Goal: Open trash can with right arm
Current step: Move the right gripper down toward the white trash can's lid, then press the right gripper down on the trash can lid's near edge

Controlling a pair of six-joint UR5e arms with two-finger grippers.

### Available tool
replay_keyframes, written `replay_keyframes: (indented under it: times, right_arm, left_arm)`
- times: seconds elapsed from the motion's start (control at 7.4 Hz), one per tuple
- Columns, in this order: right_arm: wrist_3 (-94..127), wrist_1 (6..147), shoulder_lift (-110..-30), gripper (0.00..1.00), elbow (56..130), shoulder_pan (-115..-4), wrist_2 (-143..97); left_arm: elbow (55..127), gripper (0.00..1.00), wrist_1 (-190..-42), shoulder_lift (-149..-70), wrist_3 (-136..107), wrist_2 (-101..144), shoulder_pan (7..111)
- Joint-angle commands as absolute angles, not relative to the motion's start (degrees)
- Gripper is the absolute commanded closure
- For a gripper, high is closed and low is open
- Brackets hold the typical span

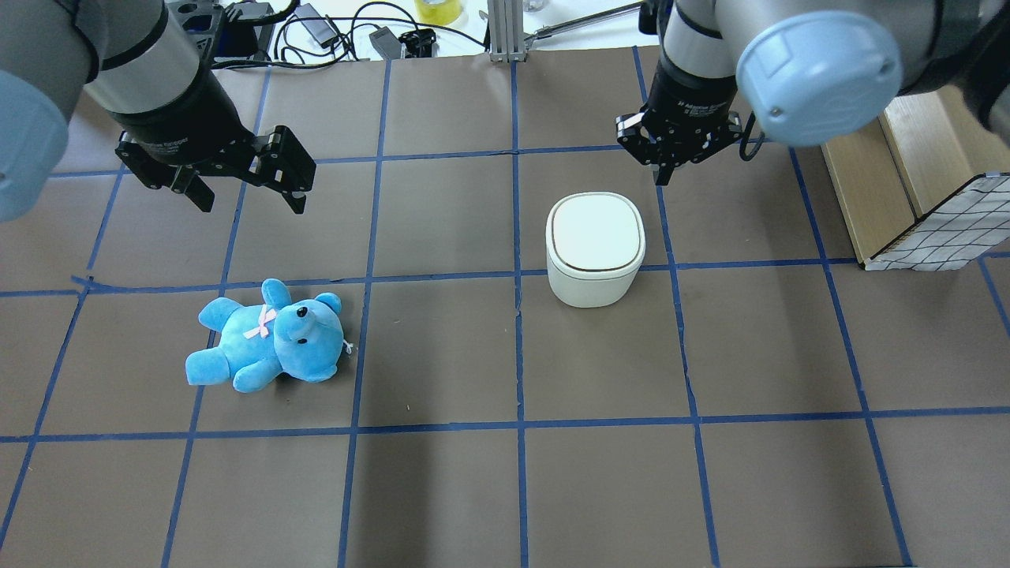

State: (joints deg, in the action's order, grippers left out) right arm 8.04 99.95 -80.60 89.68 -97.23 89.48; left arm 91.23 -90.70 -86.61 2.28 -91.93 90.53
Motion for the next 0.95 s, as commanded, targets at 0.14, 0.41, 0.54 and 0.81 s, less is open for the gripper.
replay_keyframes:
  times: [0.14, 0.41, 0.54, 0.81]
  right_arm:
    - [8.44, 114.41, -78.93, 1.00, 99.74, -98.26, 90.08]
    - [8.18, 114.44, -78.40, 1.00, 100.55, -98.35, 89.39]
    - [8.09, 114.61, -78.05, 1.00, 100.55, -98.35, 89.38]
    - [8.09, 115.84, -76.65, 1.00, 100.55, -98.35, 89.82]
  left_arm:
    - [91.23, 0.00, -90.70, -86.66, 2.20, -91.93, 90.53]
    - [91.23, 0.00, -90.70, -86.57, 2.29, -91.93, 90.53]
    - [91.23, 0.00, -90.70, -86.57, 2.29, -91.93, 90.53]
    - [91.23, 0.00, -90.70, -86.66, 2.29, -91.93, 90.53]
